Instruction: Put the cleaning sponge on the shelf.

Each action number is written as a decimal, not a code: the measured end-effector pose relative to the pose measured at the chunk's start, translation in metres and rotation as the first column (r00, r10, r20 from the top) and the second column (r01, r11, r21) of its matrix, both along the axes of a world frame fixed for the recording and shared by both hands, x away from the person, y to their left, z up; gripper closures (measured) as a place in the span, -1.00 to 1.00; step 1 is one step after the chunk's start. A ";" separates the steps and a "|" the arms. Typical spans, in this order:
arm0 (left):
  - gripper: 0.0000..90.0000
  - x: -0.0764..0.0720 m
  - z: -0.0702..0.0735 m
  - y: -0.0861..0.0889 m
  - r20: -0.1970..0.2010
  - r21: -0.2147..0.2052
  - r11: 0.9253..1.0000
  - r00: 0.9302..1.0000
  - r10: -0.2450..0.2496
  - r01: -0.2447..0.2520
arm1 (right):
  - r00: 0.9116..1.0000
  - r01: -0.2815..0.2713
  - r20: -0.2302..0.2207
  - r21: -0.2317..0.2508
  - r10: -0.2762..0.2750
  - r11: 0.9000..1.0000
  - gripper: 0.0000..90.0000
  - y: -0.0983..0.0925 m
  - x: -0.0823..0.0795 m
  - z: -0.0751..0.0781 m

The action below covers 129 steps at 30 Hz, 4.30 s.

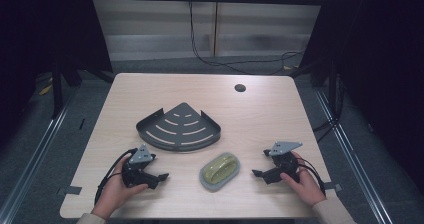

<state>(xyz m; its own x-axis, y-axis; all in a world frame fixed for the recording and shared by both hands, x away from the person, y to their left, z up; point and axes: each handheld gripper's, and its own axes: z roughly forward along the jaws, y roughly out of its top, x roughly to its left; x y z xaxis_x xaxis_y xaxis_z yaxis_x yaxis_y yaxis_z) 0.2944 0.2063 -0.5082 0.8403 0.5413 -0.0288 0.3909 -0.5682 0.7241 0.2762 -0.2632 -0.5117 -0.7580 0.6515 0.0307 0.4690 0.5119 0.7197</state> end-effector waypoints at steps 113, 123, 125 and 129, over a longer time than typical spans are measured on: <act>0.58 0.042 0.111 -0.211 -0.435 0.451 0.855 0.900 -0.040 0.256 | 1.000 0.000 0.002 0.001 0.000 1.000 -0.76 0.000 0.000 0.000; 0.58 0.048 0.126 -0.195 -0.432 0.438 0.864 0.901 -0.038 0.247 | 1.000 0.001 0.001 0.002 -0.001 1.000 -0.76 0.000 0.000 0.000; 0.58 0.048 0.129 -0.193 -0.434 0.430 0.871 0.900 -0.029 0.236 | 1.000 0.001 0.001 0.001 -0.001 1.000 -0.76 0.000 0.000 0.000; 0.58 0.051 0.136 -0.187 -0.437 0.425 0.873 0.899 -0.032 0.237 | 1.000 0.000 0.002 0.001 0.000 1.000 -0.76 0.000 0.000 0.000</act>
<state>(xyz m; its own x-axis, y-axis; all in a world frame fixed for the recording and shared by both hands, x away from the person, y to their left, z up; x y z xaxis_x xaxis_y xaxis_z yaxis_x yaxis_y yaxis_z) 0.3455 0.0194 -0.3721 0.8734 0.4601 -0.1596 0.4829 -0.8606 0.1619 0.2764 -0.2632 -0.5117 -0.7579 0.6517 0.0299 0.4677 0.5108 0.7213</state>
